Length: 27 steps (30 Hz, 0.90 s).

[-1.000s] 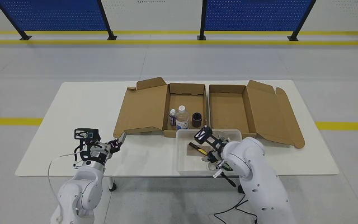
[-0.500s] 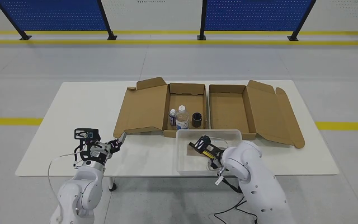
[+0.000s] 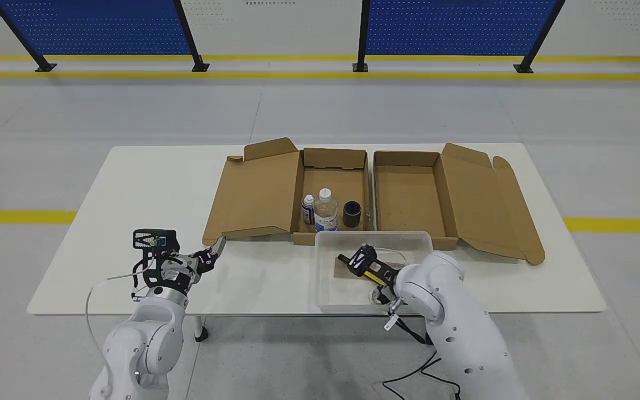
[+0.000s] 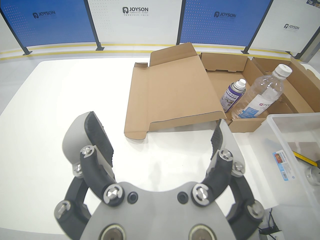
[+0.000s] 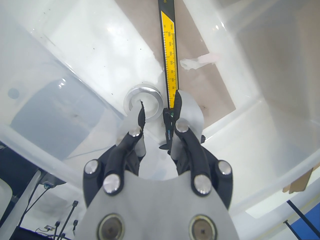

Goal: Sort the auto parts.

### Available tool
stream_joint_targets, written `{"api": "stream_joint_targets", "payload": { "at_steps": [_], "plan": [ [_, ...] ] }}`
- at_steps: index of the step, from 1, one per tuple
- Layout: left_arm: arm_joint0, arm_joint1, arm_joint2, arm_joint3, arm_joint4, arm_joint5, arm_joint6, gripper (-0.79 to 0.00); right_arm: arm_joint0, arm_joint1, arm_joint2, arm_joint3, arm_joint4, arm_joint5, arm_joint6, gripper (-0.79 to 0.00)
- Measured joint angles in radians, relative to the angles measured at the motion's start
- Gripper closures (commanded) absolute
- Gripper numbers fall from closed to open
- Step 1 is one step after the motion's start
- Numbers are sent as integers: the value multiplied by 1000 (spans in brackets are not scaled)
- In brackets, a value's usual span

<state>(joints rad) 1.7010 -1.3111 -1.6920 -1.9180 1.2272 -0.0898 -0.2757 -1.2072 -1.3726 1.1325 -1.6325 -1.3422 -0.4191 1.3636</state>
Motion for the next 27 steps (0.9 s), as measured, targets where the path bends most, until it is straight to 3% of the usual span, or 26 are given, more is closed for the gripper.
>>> {"api": "stream_joint_targets", "payload": {
  "at_steps": [27],
  "plan": [
    [0,0,0,0,0,0,0,-785,71,8,-62,123,61,16,-64,-225]
  ]
}}
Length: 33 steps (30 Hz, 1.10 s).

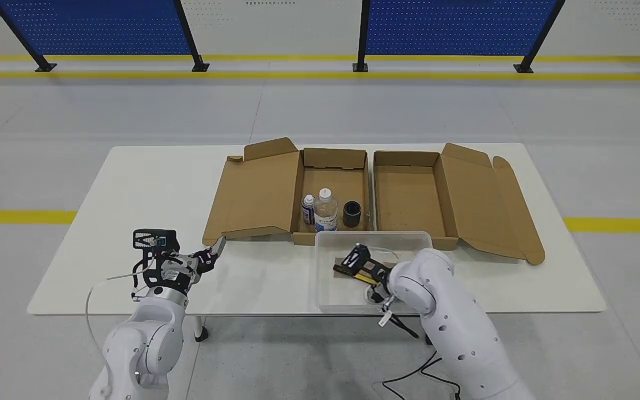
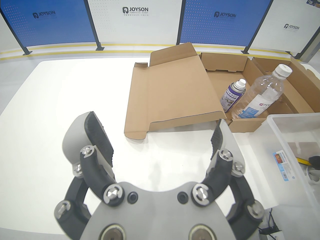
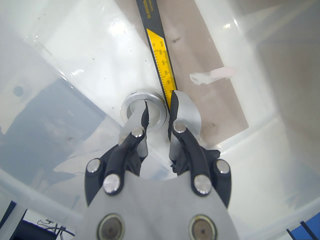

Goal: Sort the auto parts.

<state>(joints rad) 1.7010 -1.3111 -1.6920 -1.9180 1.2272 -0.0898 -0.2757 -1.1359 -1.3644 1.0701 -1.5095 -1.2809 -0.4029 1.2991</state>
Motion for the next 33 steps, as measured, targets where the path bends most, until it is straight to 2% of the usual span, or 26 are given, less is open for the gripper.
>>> {"api": "stream_joint_targets", "payload": {
  "at_steps": [14,33],
  "plan": [
    [0,0,0,0,0,0,0,-785,26,1,-41,16,16,12,-41,-188],
    [0,0,0,0,0,0,0,-785,2,19,-43,4,18,22,-50,-154]
  ]
}}
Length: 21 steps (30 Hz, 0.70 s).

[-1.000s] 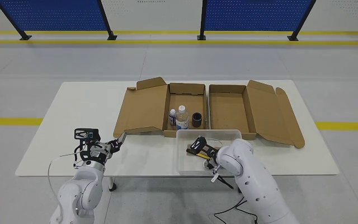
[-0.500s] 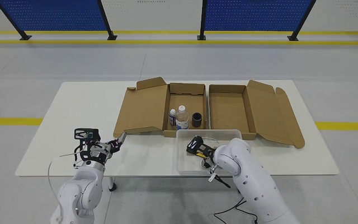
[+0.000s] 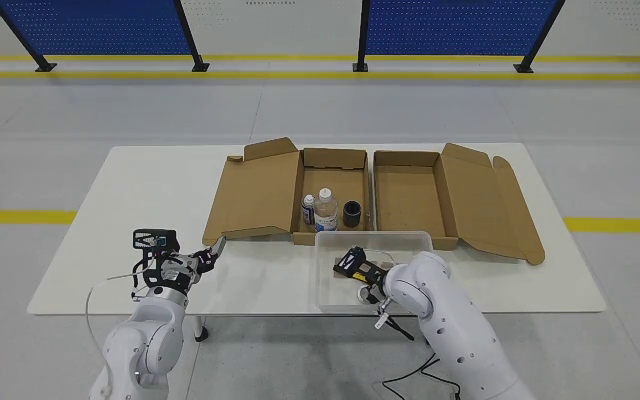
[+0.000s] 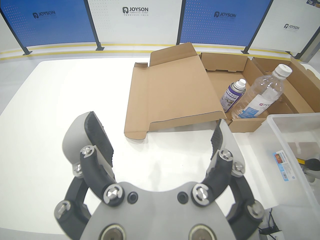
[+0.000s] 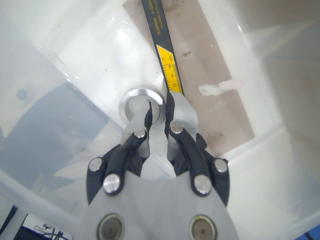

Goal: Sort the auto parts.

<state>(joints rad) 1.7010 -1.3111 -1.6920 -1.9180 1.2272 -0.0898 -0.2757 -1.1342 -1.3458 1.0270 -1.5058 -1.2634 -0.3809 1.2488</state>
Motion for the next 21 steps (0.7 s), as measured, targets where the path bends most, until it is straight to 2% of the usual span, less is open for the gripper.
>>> {"api": "stream_joint_targets", "payload": {
  "at_steps": [3,14,19,21],
  "plan": [
    [0,0,0,0,0,0,0,-785,7,0,-5,7,7,4,-4,-111],
    [0,0,0,0,0,0,0,-785,23,3,-28,35,14,6,0,-157],
    [0,0,0,0,0,0,0,-785,27,5,-36,42,8,11,0,-163],
    [0,0,0,0,0,0,0,-785,29,5,-39,46,7,13,0,-135]
  ]
}}
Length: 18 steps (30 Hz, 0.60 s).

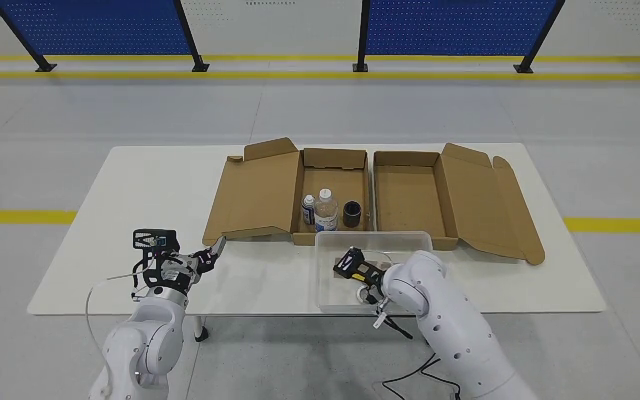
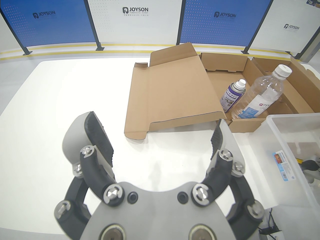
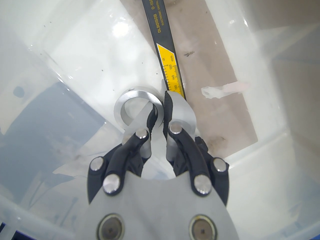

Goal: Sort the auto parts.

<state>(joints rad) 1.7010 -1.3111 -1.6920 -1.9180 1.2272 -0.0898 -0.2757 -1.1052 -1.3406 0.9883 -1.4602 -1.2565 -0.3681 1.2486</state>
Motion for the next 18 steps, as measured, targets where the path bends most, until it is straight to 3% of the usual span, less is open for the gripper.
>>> {"api": "stream_joint_targets", "payload": {
  "at_steps": [3,18],
  "plan": [
    [0,0,0,0,0,0,0,-785,2,1,-4,2,1,1,-2,0],
    [0,0,0,0,0,0,0,-785,-16,17,53,-93,-37,71,-121,0]
  ]
}}
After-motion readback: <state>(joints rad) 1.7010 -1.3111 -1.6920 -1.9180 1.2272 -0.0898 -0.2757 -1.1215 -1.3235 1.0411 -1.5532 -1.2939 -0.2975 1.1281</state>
